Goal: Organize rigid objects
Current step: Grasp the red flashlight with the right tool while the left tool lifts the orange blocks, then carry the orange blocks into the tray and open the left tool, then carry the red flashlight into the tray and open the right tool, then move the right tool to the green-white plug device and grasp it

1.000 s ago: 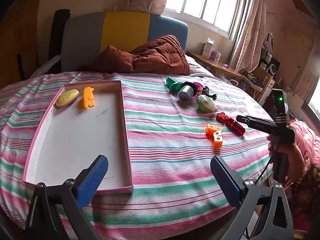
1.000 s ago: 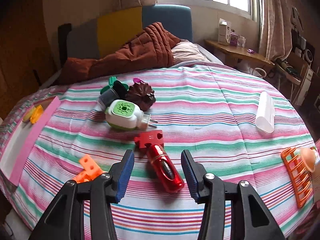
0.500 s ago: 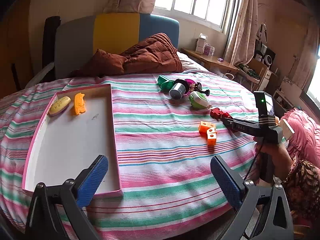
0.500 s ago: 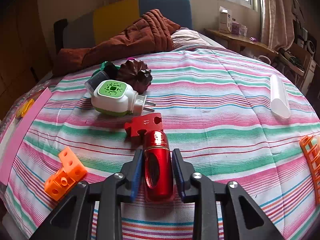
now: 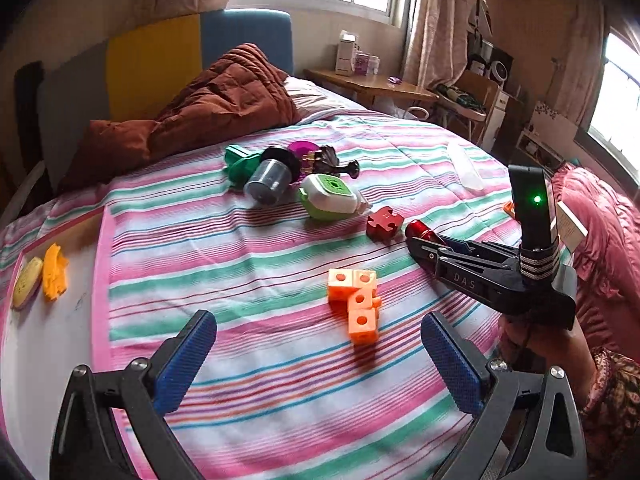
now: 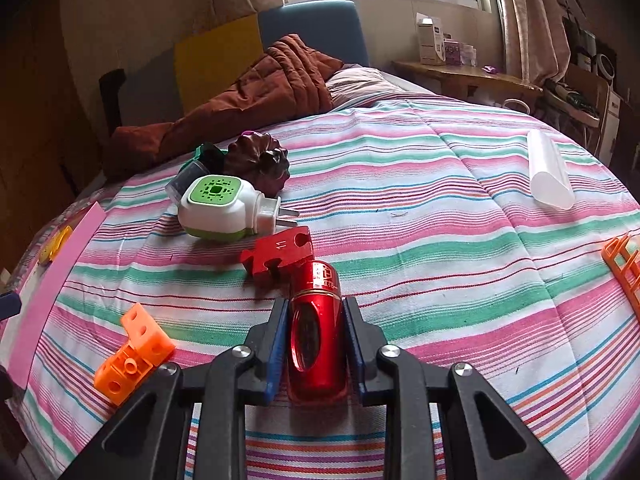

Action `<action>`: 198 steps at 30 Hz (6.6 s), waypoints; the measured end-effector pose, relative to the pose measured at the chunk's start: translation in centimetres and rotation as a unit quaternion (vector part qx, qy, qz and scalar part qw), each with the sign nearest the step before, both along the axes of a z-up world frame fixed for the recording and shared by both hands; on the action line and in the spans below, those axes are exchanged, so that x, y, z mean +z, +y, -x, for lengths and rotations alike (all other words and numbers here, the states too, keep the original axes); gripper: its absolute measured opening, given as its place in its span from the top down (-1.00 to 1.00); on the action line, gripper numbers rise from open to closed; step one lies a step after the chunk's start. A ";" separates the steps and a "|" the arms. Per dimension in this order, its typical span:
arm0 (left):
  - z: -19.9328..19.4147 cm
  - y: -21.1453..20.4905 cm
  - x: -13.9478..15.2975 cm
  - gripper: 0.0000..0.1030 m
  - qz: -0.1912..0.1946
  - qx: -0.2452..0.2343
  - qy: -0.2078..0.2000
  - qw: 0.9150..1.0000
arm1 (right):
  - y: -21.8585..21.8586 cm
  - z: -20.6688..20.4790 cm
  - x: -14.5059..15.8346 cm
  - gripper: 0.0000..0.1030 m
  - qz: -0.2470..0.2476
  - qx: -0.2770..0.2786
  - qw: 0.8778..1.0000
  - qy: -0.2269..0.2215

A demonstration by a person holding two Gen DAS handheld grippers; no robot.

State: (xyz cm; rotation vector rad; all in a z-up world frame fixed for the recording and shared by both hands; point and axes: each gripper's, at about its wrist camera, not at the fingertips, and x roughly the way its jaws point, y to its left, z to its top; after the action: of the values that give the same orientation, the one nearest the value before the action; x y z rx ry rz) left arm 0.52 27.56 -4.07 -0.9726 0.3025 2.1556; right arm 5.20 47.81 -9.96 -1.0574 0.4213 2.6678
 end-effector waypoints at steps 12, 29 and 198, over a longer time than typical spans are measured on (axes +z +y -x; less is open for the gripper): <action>3.6 4.6 -5.2 -0.63 0.005 -0.033 -0.058 0.998 | 0.3 -0.1 -0.2 0.51 0.016 -0.005 1.000 0.013; 2.9 4.0 -5.3 0.19 0.033 -0.040 -0.016 0.999 | 0.3 -0.1 -0.3 0.51 0.016 -0.006 1.000 0.014; 0.6 -19.5 1.1 -0.99 -0.111 0.161 -0.010 0.981 | -8.5 3.8 2.7 0.28 0.063 0.017 0.998 -0.025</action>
State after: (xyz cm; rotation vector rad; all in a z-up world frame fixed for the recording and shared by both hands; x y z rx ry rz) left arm -0.05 8.07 -2.94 -0.9662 -0.1133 2.4042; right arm 1.38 39.31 -7.28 -1.1755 0.5740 2.6680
